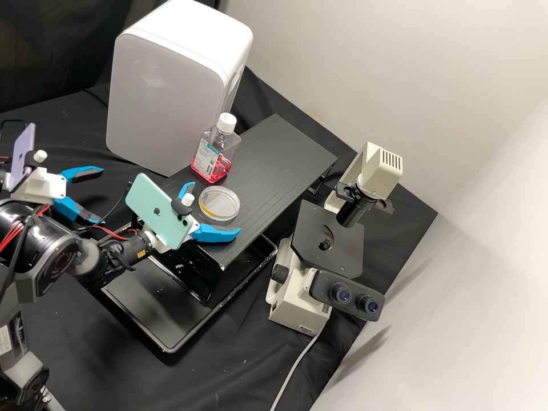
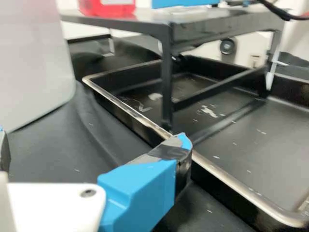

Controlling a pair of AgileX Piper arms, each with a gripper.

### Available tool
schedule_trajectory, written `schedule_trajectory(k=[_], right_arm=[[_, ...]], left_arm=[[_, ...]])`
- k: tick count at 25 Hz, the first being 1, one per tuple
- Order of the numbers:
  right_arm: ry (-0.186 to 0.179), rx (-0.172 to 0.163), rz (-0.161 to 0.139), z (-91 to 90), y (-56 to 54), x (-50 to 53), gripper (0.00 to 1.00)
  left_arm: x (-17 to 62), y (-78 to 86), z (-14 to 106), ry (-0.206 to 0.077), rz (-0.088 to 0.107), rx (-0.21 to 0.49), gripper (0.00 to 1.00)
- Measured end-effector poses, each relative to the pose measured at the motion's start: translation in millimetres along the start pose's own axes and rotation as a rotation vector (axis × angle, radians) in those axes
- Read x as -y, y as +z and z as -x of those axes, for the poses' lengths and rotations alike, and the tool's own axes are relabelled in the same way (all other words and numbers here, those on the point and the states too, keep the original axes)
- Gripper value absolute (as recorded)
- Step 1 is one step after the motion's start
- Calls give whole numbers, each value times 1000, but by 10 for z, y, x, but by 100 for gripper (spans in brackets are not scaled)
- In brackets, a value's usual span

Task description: Place the lid on the petri dish

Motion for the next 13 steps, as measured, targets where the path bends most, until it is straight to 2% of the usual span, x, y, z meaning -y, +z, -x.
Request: schedule_trajectory(k=[2,3,7,10,13], right_arm=[[16,-7,-1,30,-1,2,100],[17,-8,-1,32,-2,1,100],[20,-12,-4,50,-15,-9,100],[19,-12,-4,56,-13,-10,100],[18,-11,-3,67,-7,-10,100]], left_arm=[[-36,16,60,19,-5,-33,100],[-58,23,91,29,-2,-41,100],[-145,37,200,62,-9,-41,100],[-208,40,280,86,-4,-38,100],[-222,36,311,94,1,-45,100]])
